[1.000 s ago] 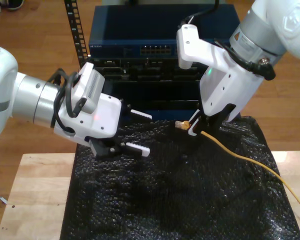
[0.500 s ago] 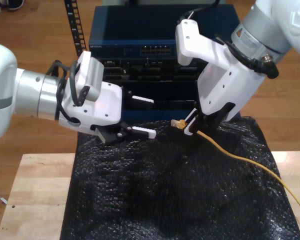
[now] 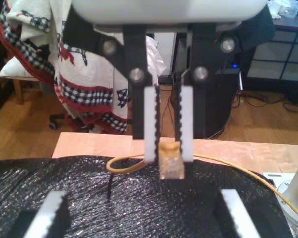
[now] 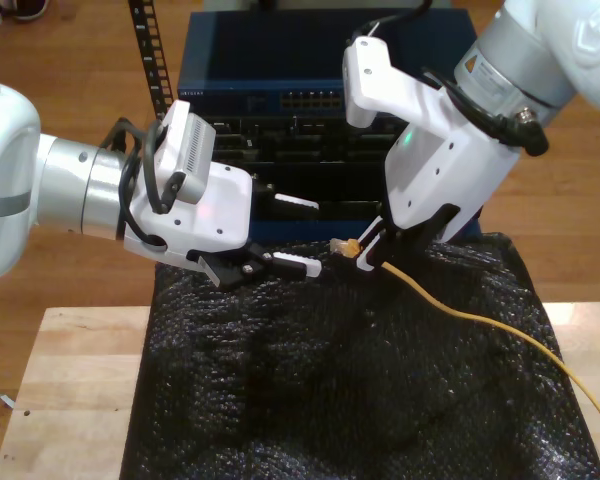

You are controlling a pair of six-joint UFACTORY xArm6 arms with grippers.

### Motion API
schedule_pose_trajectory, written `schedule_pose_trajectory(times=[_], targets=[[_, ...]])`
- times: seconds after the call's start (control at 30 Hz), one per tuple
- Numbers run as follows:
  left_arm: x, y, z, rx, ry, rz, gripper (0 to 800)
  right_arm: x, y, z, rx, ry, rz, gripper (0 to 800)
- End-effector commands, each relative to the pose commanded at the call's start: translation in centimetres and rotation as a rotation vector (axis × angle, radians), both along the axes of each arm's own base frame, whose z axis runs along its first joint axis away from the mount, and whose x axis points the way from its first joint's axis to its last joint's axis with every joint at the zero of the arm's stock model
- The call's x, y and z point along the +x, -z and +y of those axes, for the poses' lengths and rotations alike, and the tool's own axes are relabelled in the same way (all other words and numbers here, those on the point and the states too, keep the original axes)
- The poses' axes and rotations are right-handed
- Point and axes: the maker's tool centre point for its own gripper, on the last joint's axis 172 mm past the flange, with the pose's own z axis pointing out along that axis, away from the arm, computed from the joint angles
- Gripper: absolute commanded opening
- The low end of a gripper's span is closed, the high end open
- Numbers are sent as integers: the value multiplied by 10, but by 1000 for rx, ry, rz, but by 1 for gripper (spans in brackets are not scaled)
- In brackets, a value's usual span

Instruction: Grab the cable and plug it in

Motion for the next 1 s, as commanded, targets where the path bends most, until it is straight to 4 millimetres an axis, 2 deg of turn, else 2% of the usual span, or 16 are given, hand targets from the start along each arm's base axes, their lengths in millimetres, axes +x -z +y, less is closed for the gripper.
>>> schedule_pose_trajectory(times=[0.47,0.7,1.0], targets=[[-1,3,0,1,1,6,630,-1,8,10,-7,-25,14,3],[0,4,0,2,-3,8,606,7,7,13,-3,-19,-14,3],[0,6,1,2,-3,8,456,9,12,15,-7,-22,-2,3]])
